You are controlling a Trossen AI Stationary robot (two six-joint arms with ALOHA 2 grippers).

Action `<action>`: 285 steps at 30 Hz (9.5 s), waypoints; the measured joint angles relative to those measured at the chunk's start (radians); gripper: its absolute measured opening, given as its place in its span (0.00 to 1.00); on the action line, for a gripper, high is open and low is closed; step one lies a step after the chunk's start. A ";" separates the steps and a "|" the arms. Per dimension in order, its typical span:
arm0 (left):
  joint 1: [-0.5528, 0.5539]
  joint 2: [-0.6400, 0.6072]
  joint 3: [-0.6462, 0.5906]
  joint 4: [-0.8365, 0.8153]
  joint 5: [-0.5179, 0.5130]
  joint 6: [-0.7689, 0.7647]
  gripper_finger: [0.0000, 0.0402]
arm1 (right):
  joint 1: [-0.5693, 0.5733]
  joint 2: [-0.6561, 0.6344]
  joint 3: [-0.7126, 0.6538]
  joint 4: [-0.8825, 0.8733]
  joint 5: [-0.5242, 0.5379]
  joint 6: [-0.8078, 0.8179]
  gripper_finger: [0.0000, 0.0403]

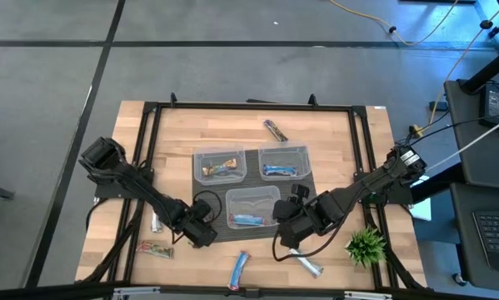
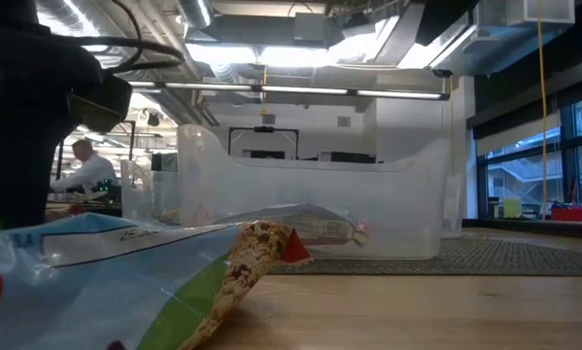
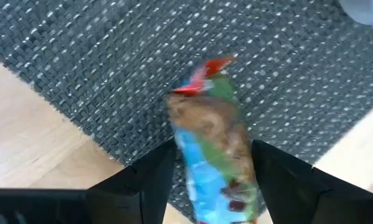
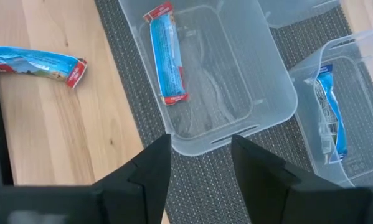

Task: Pick and place Granola Bars by type
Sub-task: Put the red granola bar into the bottom transparent bin, then put the yellow granola bar into the top left transparent bin

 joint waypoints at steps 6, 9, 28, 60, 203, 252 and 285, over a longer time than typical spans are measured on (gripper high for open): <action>0.008 0.003 0.000 -0.005 0.011 -0.016 0.46 | 0.000 0.000 0.000 0.000 0.008 -0.002 0.42; 0.013 0.003 0.000 -0.013 0.014 -0.016 0.38 | -0.001 0.000 0.000 0.000 0.008 -0.002 0.42; 0.021 -0.189 0.011 0.003 -0.041 0.078 0.11 | -0.001 0.001 0.000 -0.002 -0.025 -0.022 0.42; 0.409 0.171 0.428 0.148 0.091 1.103 0.08 | 0.136 0.001 -0.001 -0.081 -0.027 0.366 0.42; 0.407 -0.857 -0.230 0.554 -0.115 1.398 0.32 | -0.345 -0.054 -0.001 0.512 -0.027 -0.662 0.16; 0.407 -0.823 -0.323 0.987 -0.075 1.414 0.54 | -0.442 0.032 0.000 0.996 -0.283 -0.729 0.16; 0.492 -0.824 -0.322 0.742 -0.239 1.323 0.19 | -0.543 -0.011 0.033 0.606 -0.246 -0.628 0.53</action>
